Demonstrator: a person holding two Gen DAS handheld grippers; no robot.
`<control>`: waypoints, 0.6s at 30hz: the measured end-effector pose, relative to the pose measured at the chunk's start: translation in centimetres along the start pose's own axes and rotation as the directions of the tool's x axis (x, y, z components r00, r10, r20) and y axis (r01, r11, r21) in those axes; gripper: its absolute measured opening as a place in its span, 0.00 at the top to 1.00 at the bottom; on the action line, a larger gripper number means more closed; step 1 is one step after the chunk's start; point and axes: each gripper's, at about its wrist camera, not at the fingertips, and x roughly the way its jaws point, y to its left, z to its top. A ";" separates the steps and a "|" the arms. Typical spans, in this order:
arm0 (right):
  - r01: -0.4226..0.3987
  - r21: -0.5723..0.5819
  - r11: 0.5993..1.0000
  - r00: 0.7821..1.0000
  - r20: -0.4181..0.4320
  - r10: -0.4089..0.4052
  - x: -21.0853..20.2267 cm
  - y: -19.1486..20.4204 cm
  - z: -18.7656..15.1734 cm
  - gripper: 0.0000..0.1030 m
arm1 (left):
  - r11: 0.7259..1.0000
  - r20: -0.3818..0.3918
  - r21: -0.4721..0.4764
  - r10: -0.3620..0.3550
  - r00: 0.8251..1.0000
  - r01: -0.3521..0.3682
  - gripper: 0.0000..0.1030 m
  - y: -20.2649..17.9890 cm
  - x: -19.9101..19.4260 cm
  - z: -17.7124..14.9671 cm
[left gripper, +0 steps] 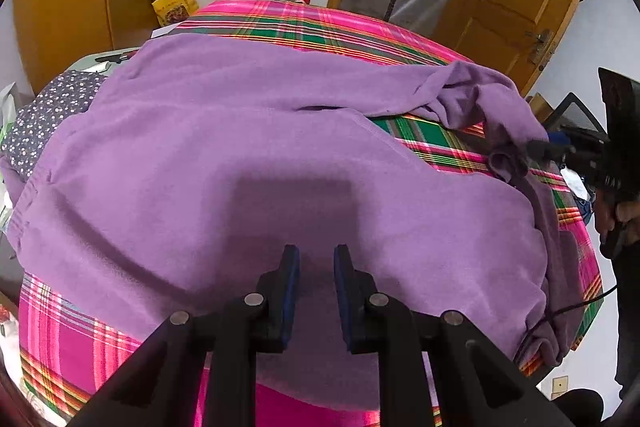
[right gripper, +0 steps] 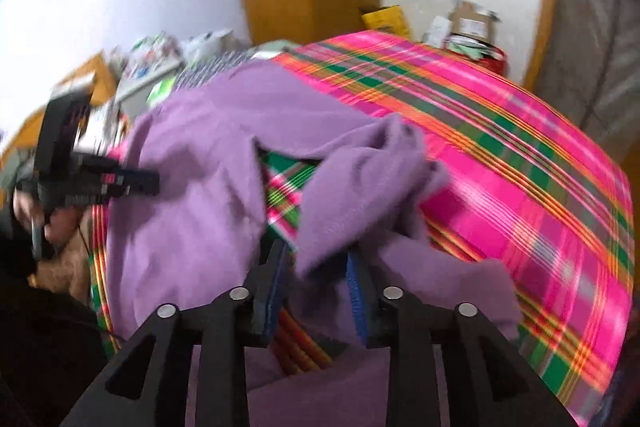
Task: Fold clothes
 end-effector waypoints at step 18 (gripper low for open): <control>0.033 0.150 0.988 0.997 0.069 -0.044 2.1 -2.8 3.8 0.51 | 1.000 -0.007 0.005 0.006 1.000 -0.006 0.83 -0.7 0.2 -0.2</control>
